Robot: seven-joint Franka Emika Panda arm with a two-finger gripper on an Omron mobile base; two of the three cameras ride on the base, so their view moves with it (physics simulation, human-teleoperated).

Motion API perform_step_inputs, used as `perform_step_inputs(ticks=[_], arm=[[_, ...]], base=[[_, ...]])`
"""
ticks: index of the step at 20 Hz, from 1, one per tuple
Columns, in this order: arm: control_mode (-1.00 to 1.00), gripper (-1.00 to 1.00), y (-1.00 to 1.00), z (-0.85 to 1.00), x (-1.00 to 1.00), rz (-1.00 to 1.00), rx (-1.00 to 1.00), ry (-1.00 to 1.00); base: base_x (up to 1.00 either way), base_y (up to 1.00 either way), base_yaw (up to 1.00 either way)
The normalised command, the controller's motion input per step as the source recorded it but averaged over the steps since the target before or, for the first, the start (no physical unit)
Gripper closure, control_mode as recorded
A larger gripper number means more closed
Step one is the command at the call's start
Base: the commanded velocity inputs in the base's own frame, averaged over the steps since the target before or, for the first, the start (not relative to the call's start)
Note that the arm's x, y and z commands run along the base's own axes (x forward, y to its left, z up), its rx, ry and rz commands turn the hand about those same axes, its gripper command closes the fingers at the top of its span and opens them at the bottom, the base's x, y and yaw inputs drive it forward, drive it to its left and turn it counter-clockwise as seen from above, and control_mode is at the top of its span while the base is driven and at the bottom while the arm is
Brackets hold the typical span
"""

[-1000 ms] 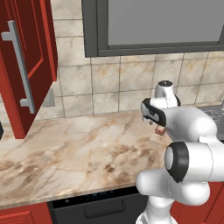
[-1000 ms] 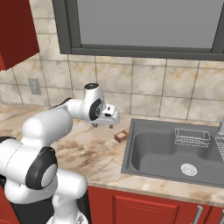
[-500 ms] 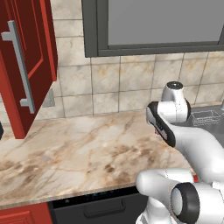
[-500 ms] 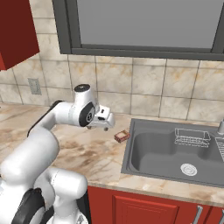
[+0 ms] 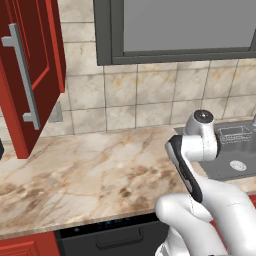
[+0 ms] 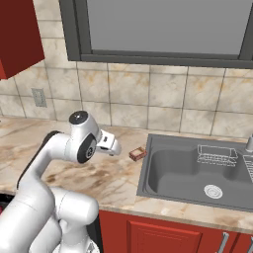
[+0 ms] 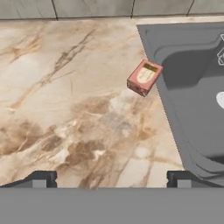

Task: Locate and retrieve the bar soap and bar soap from the cabinet. Place them next to the sink.

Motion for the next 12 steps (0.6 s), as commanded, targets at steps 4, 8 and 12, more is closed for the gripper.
perform_step_inputs(ticks=[4,8,12], arm=[[-1.0,-1.0,0.2,0.42,-0.36,-0.05,0.08,-0.02],[-1.0,-1.0,0.32,0.54,-0.32,-0.01,0.01,0.0],[-1.0,-1.0,0.32,0.41,-0.32,0.0,0.0,0.04]], base=[[0.0,0.0,0.0],[0.0,0.0,0.0],[0.0,0.0,0.0]])
